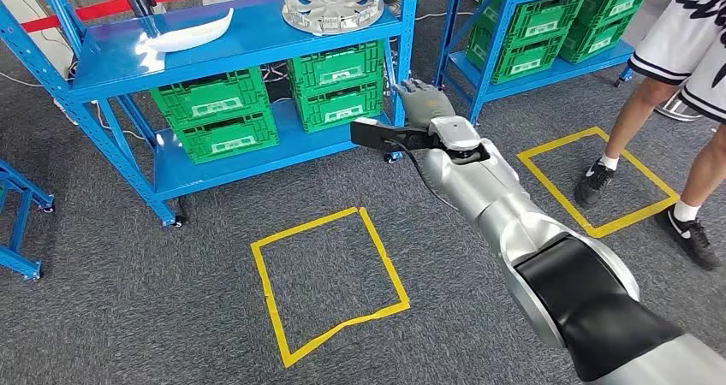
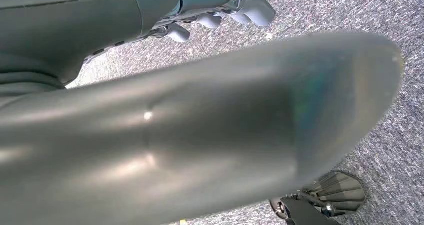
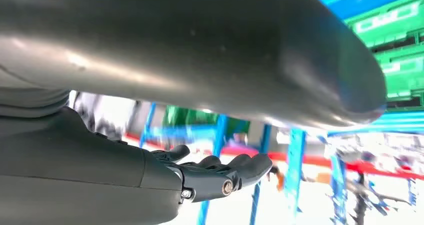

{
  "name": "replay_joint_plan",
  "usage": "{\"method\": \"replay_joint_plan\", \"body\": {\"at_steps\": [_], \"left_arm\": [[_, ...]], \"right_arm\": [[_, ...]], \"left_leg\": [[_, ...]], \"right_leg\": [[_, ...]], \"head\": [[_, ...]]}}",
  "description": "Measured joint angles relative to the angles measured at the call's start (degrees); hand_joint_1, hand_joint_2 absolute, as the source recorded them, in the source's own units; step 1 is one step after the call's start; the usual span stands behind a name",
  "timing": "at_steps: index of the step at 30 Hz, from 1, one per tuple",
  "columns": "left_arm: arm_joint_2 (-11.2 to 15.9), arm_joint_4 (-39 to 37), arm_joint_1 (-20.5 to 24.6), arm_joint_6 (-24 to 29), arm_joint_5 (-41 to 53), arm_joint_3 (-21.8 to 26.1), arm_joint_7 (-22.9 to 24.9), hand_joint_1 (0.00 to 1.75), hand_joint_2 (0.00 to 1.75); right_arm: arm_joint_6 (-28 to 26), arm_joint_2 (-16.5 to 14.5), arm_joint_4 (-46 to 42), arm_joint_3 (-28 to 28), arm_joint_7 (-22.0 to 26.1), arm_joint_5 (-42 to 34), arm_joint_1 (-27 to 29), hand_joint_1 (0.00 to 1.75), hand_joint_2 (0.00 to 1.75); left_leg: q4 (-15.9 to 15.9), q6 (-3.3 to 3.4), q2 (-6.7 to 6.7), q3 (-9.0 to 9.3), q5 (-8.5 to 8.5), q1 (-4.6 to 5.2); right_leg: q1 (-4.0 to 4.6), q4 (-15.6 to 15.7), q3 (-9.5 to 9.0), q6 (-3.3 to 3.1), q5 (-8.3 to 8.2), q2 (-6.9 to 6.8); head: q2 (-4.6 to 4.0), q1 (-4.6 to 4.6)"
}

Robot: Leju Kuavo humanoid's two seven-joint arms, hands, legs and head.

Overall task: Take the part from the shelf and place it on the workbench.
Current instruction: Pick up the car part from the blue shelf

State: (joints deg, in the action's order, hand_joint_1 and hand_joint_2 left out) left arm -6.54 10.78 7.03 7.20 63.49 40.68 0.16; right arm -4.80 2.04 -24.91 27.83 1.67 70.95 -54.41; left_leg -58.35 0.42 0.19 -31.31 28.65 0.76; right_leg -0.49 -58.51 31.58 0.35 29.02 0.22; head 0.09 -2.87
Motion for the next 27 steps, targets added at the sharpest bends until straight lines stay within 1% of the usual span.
{"method": "replay_joint_plan", "body": {"at_steps": [2, 5, 8, 14, 18, 21, 24, 25, 26, 27], "left_arm": [[-0.02, -0.01, 0.04, 0.01, 0.15, 0.0, 0.14, 0.0, 0.0], [-0.06, -0.02, 0.08, 0.16, 0.37, 0.0, 0.63, 0.0, 0.0], [-0.05, -0.04, -0.09, 0.52, 0.37, 0.02, 0.79, 0.0, 0.0], [-0.04, -0.14, -0.53, 0.68, 0.39, 0.04, 0.32, 0.0, 0.0], [-0.04, -0.17, -0.71, 0.75, 0.39, 0.09, 0.13, 0.0, 0.0], [-0.04, -0.2, -0.72, 0.9, 0.39, 0.16, -0.09, 0.0, 0.0], [-0.1, -0.24, -0.72, 1.03, 0.39, 0.2, -0.16, 0.0, 0.0], [-0.14, -0.24, -0.72, 1.04, 0.39, 0.2, -0.18, 0.0, 0.0], [-0.18, -0.24, -0.72, 1.05, 0.39, 0.2, -0.18, 0.0, 0.0], [-0.22, -0.24, -0.72, 1.07, 0.39, 0.2, -0.18, 0.0, 0.0]], "right_arm": [[-0.35, -0.2, -0.1, 1.43, -0.34, 1.26, -0.16, 0.0, 0.0], [-0.95, -0.64, -0.23, 5.29, -0.82, 4.33, -0.58, 0.0, 0.0], [-1.32, -0.99, -0.23, 8.2, -0.91, 5.61, -0.6, 0.0, 0.0], [-0.22, -1.43, -0.23, 11.59, -1.76, 5.58, -0.45, 0.0, 0.0], [0.26, -1.43, -0.23, 12.82, -1.52, 4.65, -0.41, 0.0, 0.0], [0.52, -1.43, -0.26, 13.58, -1.49, 4.04, -0.41, 0.0, 0.0], [0.51, -1.42, -0.35, 14.19, -1.5, 3.99, -0.38, 0.0, 0.0], [0.51, -1.4, -0.41, 14.28, -1.51, 3.98, -0.42, 0.0, 0.0], [0.51, -1.39, -0.49, 14.35, -1.51, 3.97, -0.49, 0.0, 0.0], [0.53, -1.38, -0.57, 14.42, -1.53, 3.85, -0.53, 0.0, 0.0]], "left_leg": [[0.0, 0.0, 0.01, 0.0, 0.0, 0.0], [0.0, 0.0, 0.01, 0.0, 0.0, 0.0], [-0.03, 0.0, 0.01, -0.02, 0.0, 0.01], [-0.22, 0.05, 0.0, -0.16, 0.03, 0.05], [-0.49, 0.2, 0.01, -0.42, 0.11, 0.18], [-0.68, 0.53, 0.01, -0.66, 0.17, 0.31], [-0.1, 1.27, 0.14, -0.55, -0.2, 0.17], [0.28, 1.55, 0.22, -0.38, -0.36, 0.0], [0.59, 1.77, 0.31, -0.21, -0.48, -0.15], [0.78, 1.93, 0.4, -0.14, -0.54, -0.26]], "right_leg": [[0.0, 0.0, 0.0, 0.0, 0.0, 0.0], [0.0, 0.0, 0.0, -0.01, -0.01, 0.01], [-0.03, 0.02, 0.01, 0.0, -0.03, 0.01], [-0.14, 0.05, 0.07, 0.08, -0.1, 0.01], [-0.16, 0.06, 0.19, 0.28, -0.21, 0.01], [-0.23, 0.18, 0.29, 0.58, -0.35, 0.02], [-0.27, -0.51, 0.57, 1.16, -0.99, 0.03], [-0.25, -1.37, 1.02, 1.33, -0.79, 0.02], [-0.23, -2.7, 1.82, 1.43, -0.07, 0.01], [-0.27, -5.12, 3.21, 1.56, 1.13, -0.01]], "head": [[0.0, 0.0], [-0.01, 0.0], [-0.01, -0.01], [0.0, 0.01], [-0.01, 0.0], [0.0, 0.0], [-0.01, -0.01], [-0.01, -0.04], [-0.01, -0.08], [-0.01, -0.11]]}}
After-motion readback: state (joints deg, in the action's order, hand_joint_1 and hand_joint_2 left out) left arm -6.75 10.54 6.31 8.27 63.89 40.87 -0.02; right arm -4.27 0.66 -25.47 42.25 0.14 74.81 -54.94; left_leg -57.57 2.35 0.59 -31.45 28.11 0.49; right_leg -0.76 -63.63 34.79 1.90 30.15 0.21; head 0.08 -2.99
